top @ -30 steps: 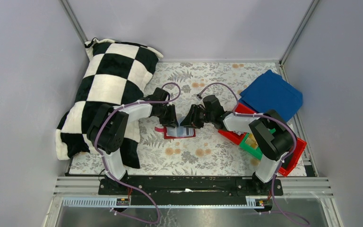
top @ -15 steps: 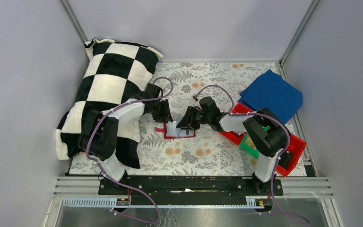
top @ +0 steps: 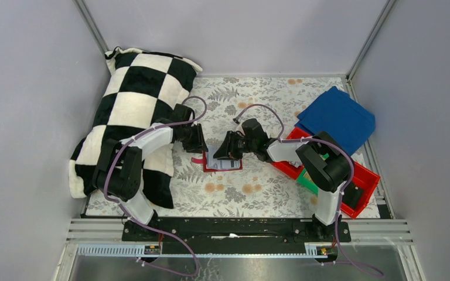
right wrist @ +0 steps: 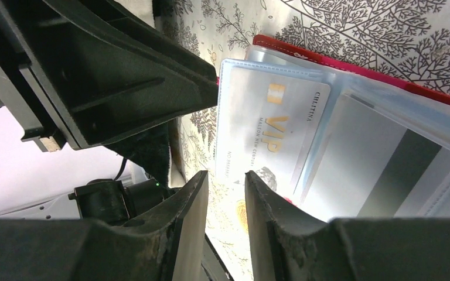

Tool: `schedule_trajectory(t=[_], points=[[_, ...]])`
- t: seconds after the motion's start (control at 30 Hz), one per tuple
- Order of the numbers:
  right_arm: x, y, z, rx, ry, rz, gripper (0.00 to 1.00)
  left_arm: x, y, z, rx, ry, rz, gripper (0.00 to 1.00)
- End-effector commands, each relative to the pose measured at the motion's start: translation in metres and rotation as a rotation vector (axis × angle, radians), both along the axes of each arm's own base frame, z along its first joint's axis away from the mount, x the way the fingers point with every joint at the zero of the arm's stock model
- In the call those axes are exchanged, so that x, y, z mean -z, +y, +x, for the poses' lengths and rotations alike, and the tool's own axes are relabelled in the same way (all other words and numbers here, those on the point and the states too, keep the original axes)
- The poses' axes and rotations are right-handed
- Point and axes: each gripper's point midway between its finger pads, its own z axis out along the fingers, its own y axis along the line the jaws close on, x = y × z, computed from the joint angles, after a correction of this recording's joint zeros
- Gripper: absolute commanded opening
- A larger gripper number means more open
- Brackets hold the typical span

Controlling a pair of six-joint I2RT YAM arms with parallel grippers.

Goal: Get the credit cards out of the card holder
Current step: Remove the credit card from the card holder.

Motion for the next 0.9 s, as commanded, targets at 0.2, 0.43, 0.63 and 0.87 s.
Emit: schedule_trajectory(t=[0.2,0.43,0.63,0.87], points=[[-0.018,-0.012,0.009,0.034,-0.112,-0.069,0.38,-0.028,0.004,0.006,-0.022,-0.099,-0.004,0.35],[-0.016,-0.063,0.029,0.174,-0.112,-0.11,0.38,-0.046,-0.015,0.005,-0.018,-0.17,-0.053,0.37],[-0.002,-0.071,0.032,0.194,-0.072,-0.134,0.38,-0.027,-0.054,-0.006,0.03,-0.119,-0.169,0.35],[0.016,-0.072,0.029,0.193,-0.027,-0.154,0.4,-0.003,-0.039,0.0,-0.01,-0.092,-0.075,0.33]])
